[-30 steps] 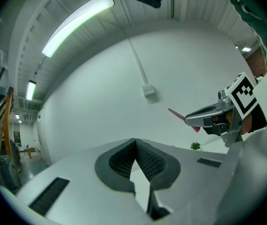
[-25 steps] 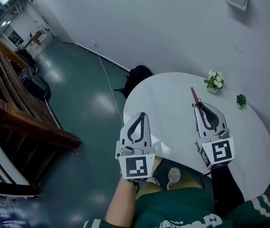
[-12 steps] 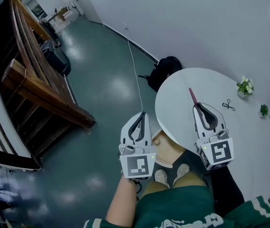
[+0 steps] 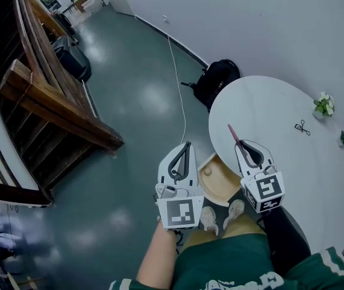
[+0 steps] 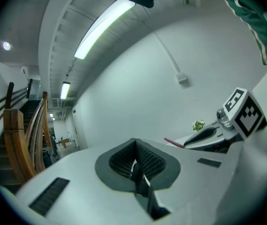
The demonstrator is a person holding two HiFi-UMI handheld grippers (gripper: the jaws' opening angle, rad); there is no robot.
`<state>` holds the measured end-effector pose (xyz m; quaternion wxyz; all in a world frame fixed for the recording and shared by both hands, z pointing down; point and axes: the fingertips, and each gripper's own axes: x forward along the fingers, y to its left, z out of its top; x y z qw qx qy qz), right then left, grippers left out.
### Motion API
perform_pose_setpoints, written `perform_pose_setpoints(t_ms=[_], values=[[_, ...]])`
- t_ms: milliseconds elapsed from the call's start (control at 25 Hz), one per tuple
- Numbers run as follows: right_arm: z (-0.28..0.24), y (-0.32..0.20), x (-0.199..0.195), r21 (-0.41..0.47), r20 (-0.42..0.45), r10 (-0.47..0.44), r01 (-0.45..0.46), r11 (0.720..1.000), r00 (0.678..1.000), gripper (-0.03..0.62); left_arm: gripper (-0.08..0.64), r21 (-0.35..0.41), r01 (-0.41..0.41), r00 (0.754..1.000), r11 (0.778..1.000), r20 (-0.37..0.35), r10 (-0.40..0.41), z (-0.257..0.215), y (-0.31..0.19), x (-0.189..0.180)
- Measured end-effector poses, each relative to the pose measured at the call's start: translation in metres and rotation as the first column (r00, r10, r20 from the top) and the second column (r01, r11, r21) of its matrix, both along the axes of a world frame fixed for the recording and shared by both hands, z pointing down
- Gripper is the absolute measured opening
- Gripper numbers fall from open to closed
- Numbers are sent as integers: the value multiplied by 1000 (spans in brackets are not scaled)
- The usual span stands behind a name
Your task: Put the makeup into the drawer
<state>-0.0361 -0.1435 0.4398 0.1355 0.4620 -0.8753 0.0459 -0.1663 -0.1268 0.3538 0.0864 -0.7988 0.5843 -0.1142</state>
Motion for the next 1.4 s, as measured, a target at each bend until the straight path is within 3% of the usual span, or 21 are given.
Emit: perform_pose_setpoints(t_ms=[280, 640, 1040, 1400], values=[[108, 26, -37, -226, -68, -113, 95, 969, 991, 48, 0, -41, -9, 1000, 999, -13, 8, 26, -3, -9], [216, 66, -62, -450, -117, -260, 182, 874, 959, 48, 0, -69, -12, 1000, 998, 2, 13, 50, -6, -15], [319, 88, -64, -619, -196, -380, 186, 763, 904, 48, 0, -127, 9, 1000, 992, 30, -5, 81, 1, -32], [381, 95, -61, -705, -225, -446, 171, 688, 867, 49, 0, -186, 41, 999, 982, 32, -35, 108, 16, -46]])
